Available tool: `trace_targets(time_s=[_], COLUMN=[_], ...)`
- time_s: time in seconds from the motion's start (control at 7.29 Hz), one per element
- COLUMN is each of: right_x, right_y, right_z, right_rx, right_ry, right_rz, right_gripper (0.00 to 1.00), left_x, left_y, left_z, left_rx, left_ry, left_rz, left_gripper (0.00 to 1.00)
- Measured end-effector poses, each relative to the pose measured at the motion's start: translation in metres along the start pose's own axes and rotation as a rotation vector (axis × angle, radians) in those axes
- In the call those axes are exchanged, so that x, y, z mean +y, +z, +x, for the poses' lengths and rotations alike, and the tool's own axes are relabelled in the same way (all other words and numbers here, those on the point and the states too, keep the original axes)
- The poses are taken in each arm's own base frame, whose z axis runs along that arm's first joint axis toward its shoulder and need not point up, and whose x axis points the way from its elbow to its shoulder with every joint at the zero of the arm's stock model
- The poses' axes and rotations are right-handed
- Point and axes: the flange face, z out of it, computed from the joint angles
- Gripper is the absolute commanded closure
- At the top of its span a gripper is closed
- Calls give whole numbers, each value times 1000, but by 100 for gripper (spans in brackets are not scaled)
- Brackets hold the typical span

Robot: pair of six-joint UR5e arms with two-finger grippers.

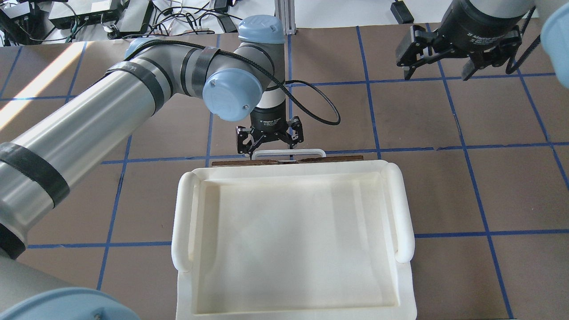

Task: Put scissors in drawer and close it
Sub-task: 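Push the drawer front away from the robot with the left gripper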

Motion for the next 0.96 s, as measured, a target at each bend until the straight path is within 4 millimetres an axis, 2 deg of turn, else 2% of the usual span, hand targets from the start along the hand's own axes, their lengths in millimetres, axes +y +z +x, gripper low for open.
trace_targets(time_s=[0.41,0.96], right_x=[0,-1], right_y=[0,1], right_z=[0,1], right_rx=[2,5], right_ry=[1,2], right_rz=[0,-1], right_gripper=[0,0], left_x=[-16,0], left_y=[-15,-3], left_z=[6,11], left_rx=[36,-11], left_ry=[3,15], left_rz=[62,1], left_gripper=[0,0])
